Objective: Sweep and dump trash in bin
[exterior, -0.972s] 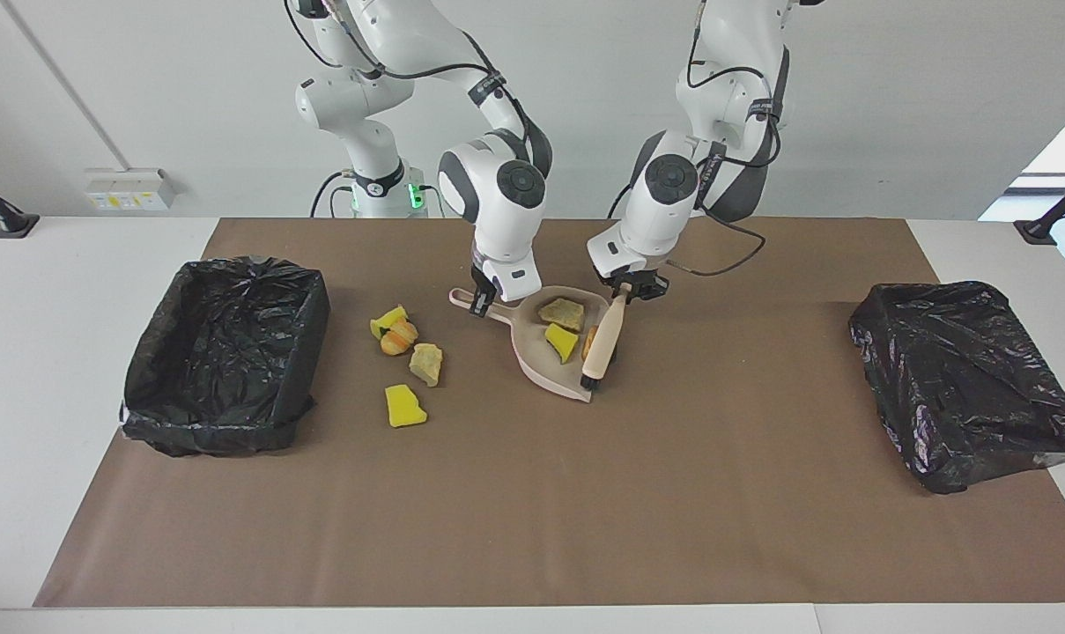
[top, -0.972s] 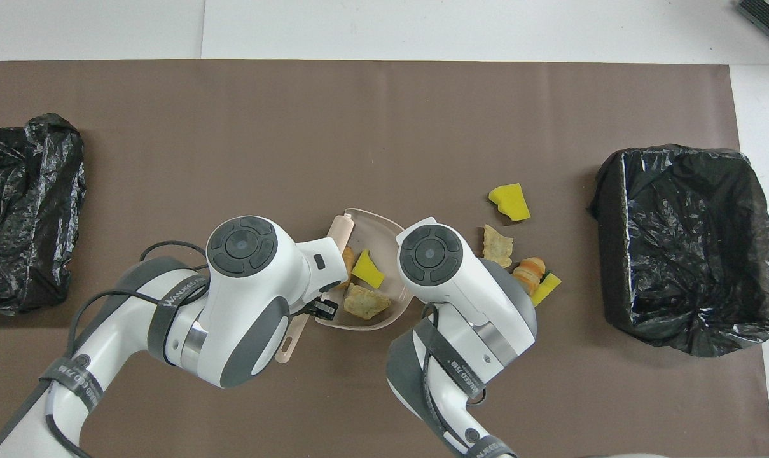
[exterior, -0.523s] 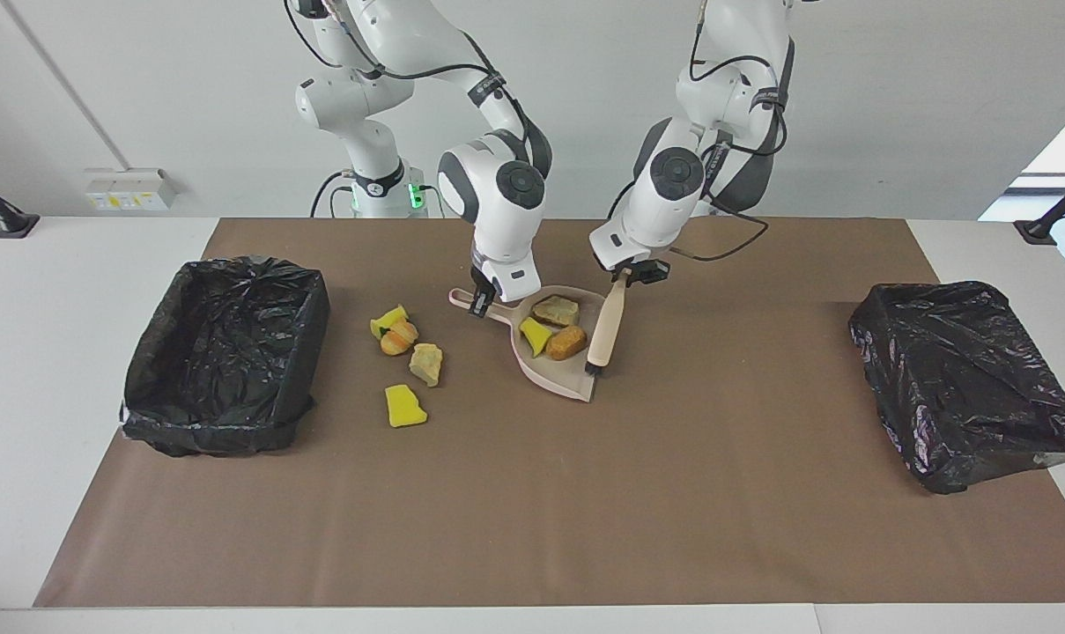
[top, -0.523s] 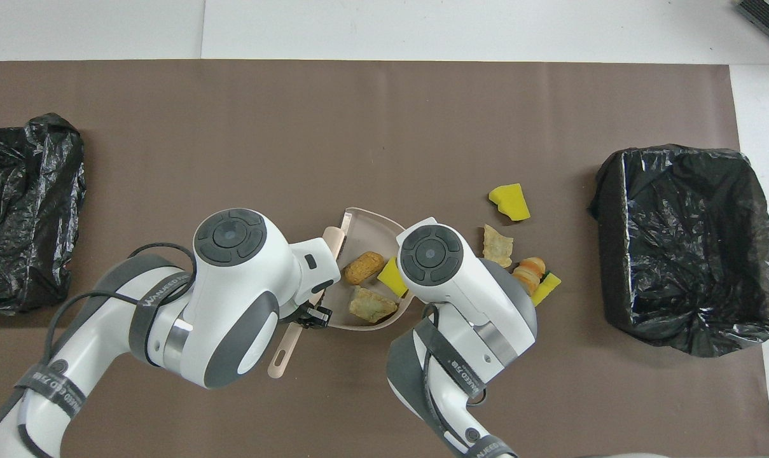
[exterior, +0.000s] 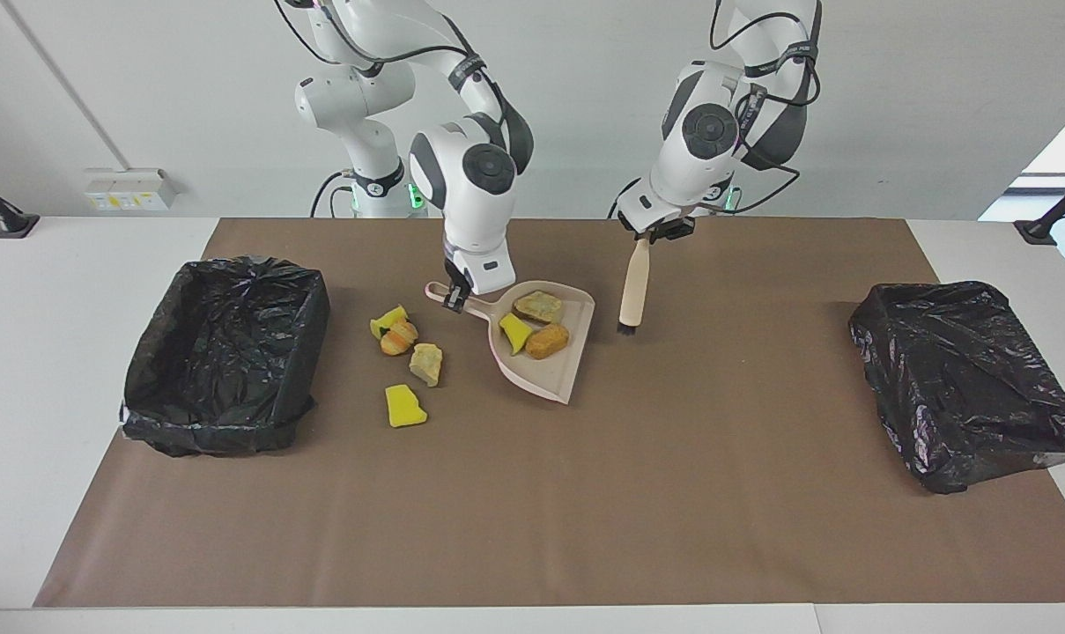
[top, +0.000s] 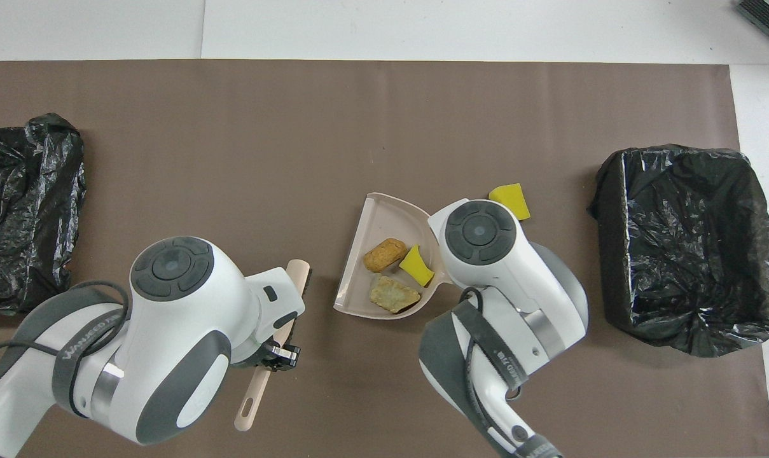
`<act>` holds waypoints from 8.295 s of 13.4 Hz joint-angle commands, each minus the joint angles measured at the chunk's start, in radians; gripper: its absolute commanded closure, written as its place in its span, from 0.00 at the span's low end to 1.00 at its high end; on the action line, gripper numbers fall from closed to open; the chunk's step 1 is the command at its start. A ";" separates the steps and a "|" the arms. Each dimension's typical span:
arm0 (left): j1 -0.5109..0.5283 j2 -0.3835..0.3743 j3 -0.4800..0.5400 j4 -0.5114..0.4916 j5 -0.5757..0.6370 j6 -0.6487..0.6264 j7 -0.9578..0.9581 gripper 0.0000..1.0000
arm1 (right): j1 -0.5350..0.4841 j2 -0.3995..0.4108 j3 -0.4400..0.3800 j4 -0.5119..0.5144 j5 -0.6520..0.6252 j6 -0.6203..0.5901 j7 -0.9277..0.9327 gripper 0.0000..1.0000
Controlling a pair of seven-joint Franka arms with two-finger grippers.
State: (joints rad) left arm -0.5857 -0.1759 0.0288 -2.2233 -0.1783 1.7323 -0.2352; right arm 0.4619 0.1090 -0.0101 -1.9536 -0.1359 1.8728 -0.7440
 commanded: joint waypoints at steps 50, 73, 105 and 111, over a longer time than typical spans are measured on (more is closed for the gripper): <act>0.567 0.113 -0.167 0.774 0.131 -0.428 0.237 0.00 | -0.841 -0.178 0.035 0.054 -0.880 0.140 -0.974 1.00; 0.451 0.147 -0.027 0.838 0.166 -0.465 0.260 0.00 | -0.750 -0.189 0.068 0.150 -0.618 -0.095 -0.657 1.00; 0.449 0.147 -0.027 0.838 0.168 -0.461 0.260 0.00 | 0.115 0.506 0.127 0.575 0.214 0.034 1.543 1.00; 0.449 0.147 -0.027 0.838 0.166 -0.461 0.260 0.00 | 0.103 0.506 0.127 0.568 0.211 0.028 1.456 1.00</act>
State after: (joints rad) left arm -0.1223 -0.0215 -0.0095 -1.3835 -0.0281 1.2840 0.0253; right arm 0.5794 0.6016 0.1112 -1.4088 0.0719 1.9039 0.7417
